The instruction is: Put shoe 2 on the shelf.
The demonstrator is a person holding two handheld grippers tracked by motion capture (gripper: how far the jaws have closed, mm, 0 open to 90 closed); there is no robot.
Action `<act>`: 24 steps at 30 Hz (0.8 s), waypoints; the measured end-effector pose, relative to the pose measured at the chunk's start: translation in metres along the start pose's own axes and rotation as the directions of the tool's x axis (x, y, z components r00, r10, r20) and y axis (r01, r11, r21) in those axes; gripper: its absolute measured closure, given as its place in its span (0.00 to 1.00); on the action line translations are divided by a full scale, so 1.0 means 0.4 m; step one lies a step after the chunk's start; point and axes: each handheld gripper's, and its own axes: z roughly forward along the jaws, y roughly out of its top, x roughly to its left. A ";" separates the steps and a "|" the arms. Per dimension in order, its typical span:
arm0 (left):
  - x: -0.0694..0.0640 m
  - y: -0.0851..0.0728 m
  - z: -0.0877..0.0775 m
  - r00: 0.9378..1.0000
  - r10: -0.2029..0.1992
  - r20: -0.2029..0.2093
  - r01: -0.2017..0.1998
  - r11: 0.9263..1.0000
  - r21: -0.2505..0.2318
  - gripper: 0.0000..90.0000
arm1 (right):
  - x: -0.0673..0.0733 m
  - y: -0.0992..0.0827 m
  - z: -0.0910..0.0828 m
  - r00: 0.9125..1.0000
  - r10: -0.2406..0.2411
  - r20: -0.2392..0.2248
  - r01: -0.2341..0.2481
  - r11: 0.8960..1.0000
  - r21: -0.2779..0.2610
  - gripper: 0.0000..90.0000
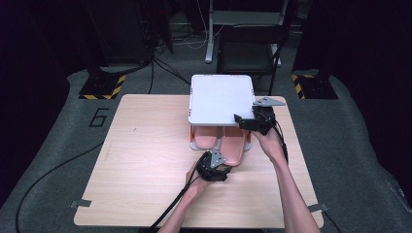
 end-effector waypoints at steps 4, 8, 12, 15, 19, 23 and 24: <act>-0.001 0.018 0.008 1.000 -0.001 -0.015 0.000 1.000 -0.024 0.41 | 0.002 0.001 0.001 1.000 0.001 0.002 -0.001 1.000 0.005 0.17; 0.010 0.026 0.014 0.996 -0.037 -0.079 0.035 0.999 -0.031 0.41 | 0.000 0.002 0.000 1.000 0.001 -0.001 -0.001 1.000 0.006 0.17; 0.034 0.026 0.030 0.992 -0.074 -0.106 0.073 0.997 -0.011 0.41 | 0.000 0.002 0.000 1.000 0.000 -0.001 0.000 1.000 0.010 0.17; 0.047 0.037 0.040 0.990 -0.088 -0.111 0.088 0.996 -0.008 0.41 | 0.001 0.003 0.000 1.000 0.000 0.001 0.000 1.000 0.010 0.17; 0.058 0.050 0.062 0.989 -0.090 -0.120 0.090 0.996 -0.008 0.40 | 0.001 0.003 0.000 1.000 0.002 0.001 -0.002 1.000 0.011 0.17; 0.064 0.064 0.076 0.989 -0.076 -0.126 0.077 0.997 0.003 0.40 | 0.000 0.003 0.000 1.000 0.003 -0.001 -0.003 1.000 0.012 0.17; 0.066 0.069 0.083 0.989 -0.070 -0.128 0.071 0.997 -0.001 0.40 | 0.000 0.003 0.000 1.000 0.003 0.000 -0.003 1.000 0.010 0.17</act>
